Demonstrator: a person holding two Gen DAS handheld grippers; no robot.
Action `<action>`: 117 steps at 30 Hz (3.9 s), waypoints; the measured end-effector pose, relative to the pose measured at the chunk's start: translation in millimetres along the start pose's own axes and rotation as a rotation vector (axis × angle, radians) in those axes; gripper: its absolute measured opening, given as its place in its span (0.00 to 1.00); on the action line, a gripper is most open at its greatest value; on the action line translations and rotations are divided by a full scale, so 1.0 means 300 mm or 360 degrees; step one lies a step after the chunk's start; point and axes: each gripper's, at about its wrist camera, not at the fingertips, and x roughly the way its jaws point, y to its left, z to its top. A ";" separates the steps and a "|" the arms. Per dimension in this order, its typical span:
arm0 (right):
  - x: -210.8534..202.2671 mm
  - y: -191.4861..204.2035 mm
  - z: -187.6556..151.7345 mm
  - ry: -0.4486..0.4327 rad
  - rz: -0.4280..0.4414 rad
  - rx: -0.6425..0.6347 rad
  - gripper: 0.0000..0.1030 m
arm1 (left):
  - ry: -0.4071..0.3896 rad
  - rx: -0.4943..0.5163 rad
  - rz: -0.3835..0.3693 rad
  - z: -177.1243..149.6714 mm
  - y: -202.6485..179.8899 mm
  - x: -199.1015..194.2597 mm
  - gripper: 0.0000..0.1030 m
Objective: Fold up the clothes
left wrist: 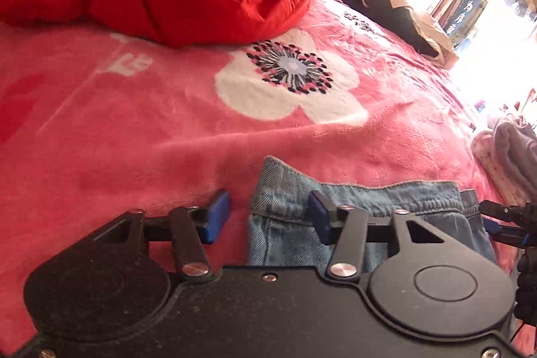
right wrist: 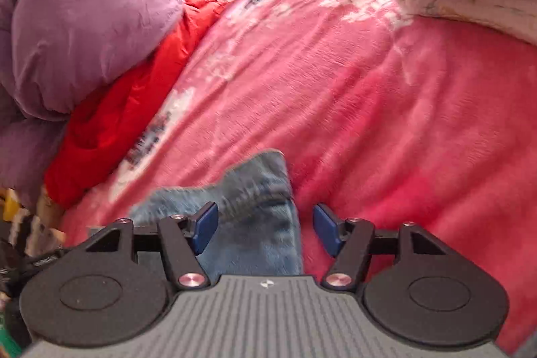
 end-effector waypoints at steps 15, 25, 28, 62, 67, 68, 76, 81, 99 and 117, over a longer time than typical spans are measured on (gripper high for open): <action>-0.092 0.047 -0.016 -0.0200 0.0059 -0.0310 0.15 | -0.0326 -0.0167 -0.0403 -0.023 0.061 -0.198 0.09; -0.524 0.157 -0.223 -0.0323 0.0625 -0.1041 0.15 | -0.0360 0.0634 -0.0779 -0.358 0.004 -0.556 0.09; -0.632 0.188 -0.358 -0.0254 0.0573 -0.1310 0.16 | -0.0326 0.0780 -0.0680 -0.440 0.000 -0.587 0.09; -0.661 0.405 -0.662 -0.0160 0.0174 -0.1877 0.57 | -0.0356 0.0825 -0.0521 -0.543 -0.270 -0.599 0.41; -0.504 0.518 -0.728 -0.0079 0.0114 -0.1987 0.47 | -0.0213 0.1189 -0.0205 -0.625 -0.361 -0.501 0.37; -0.473 0.534 -0.752 -0.0044 0.0077 -0.2044 0.47 | -0.0210 0.1319 -0.0168 -0.652 -0.358 -0.512 0.40; -0.442 0.465 -0.865 -0.0043 -0.0241 -0.2458 0.51 | -0.0258 0.2075 0.0149 -0.865 -0.422 -0.441 0.53; -0.415 0.483 -0.913 -0.0080 -0.0290 -0.2557 0.50 | -0.0347 0.2286 0.0249 -0.918 -0.475 -0.385 0.50; -0.439 0.464 -0.890 -0.0198 -0.0185 -0.2297 0.29 | -0.0290 0.2828 0.0408 -0.929 -0.544 -0.330 0.55; -0.495 0.462 -0.877 -0.0306 -0.0001 -0.2125 0.30 | -0.0356 0.2831 0.0419 -0.830 -0.612 -0.347 0.09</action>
